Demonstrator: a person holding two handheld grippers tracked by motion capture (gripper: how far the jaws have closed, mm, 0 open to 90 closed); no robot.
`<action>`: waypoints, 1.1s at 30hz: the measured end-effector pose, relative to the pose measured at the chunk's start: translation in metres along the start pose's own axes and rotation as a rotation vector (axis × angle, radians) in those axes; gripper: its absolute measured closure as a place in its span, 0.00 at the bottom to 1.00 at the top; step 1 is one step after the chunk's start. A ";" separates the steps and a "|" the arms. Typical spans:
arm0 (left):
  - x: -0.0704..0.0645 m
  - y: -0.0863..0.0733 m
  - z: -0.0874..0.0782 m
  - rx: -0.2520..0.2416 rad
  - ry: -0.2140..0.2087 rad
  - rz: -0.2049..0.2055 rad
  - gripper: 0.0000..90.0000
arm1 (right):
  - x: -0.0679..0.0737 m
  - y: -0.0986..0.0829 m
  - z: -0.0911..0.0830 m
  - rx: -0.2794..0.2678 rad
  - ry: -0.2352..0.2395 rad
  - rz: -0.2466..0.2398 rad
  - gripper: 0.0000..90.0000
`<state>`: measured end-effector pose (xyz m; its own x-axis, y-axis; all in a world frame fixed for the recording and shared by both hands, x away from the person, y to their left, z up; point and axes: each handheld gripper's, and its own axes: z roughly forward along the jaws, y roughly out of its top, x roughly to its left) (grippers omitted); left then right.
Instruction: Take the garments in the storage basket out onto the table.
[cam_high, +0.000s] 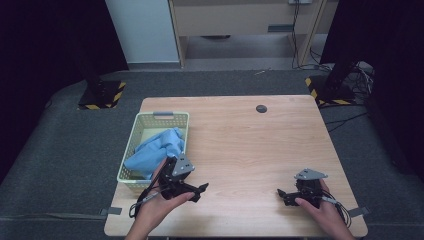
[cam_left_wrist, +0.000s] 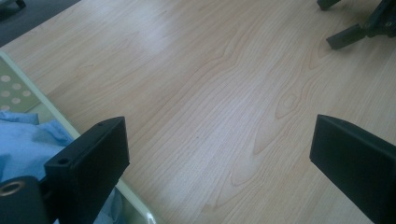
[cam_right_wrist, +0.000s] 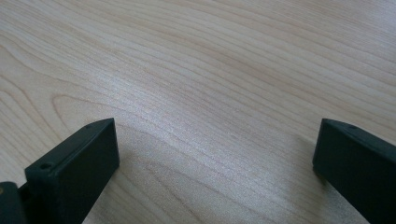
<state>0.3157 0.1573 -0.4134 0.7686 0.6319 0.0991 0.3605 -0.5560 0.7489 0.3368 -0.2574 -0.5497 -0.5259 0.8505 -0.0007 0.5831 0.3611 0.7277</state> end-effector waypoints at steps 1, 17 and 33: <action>0.000 0.001 -0.002 0.002 0.004 0.004 0.04 | 0.000 0.000 0.000 0.000 0.000 0.001 0.01; 0.022 -0.004 -0.020 0.000 0.058 -0.028 0.04 | 0.000 0.000 0.000 0.000 0.000 0.000 0.01; 0.052 -0.016 -0.025 0.002 0.094 -0.081 0.04 | 0.000 0.000 0.000 0.000 0.002 -0.002 0.01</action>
<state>0.3367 0.2122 -0.4036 0.6843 0.7224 0.0991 0.4209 -0.5023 0.7553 0.3368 -0.2572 -0.5497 -0.5282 0.8491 -0.0007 0.5822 0.3628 0.7276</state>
